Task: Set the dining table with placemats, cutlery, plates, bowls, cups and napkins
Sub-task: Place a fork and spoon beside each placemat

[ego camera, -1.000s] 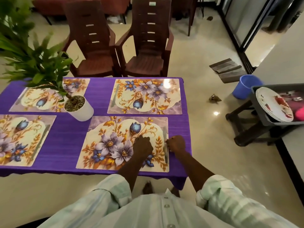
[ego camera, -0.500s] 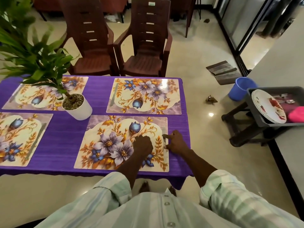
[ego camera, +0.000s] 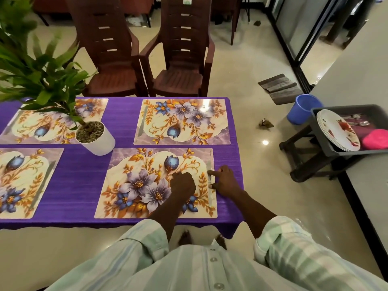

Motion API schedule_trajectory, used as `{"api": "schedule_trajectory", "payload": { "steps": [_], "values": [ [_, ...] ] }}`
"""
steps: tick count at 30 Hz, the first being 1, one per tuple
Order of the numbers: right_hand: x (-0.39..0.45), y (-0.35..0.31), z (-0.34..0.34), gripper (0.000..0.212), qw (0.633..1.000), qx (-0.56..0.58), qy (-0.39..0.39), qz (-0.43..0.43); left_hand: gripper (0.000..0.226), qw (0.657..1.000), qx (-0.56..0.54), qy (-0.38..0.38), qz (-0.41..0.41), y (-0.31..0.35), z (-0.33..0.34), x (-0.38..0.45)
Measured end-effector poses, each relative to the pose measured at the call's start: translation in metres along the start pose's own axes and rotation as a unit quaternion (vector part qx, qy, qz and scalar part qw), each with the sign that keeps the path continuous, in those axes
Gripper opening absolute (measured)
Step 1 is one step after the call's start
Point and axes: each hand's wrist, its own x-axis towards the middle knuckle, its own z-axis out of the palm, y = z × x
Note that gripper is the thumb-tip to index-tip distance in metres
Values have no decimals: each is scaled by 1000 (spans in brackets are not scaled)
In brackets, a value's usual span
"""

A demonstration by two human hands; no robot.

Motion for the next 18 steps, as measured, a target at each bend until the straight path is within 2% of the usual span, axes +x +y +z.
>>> {"api": "schedule_trajectory", "payload": {
  "steps": [3, 6, 9, 12, 18],
  "values": [
    [-1, 0, -1, 71, 999, 32, -4, 14, 35, 1000, -10, -3, -1, -1, 1, 1],
    [-3, 2, -4, 74, 996, 81, 6, 23, 34, 999, -22, 37, -8, 0, 1, -3],
    [-8, 5, -8, 60, 991, 128, 34, 4, 40, 993, -56, 99, 5, 14, -5, -6],
    [-14, 19, -6, 48, 980, 176, 77, 44, 41, 984, -112, 128, 46, 44, -11, -13],
    [-28, 88, -33, 26, 955, 191, 198, 113, 33, 969, -181, 121, 118, 135, -4, -8]
  ]
}}
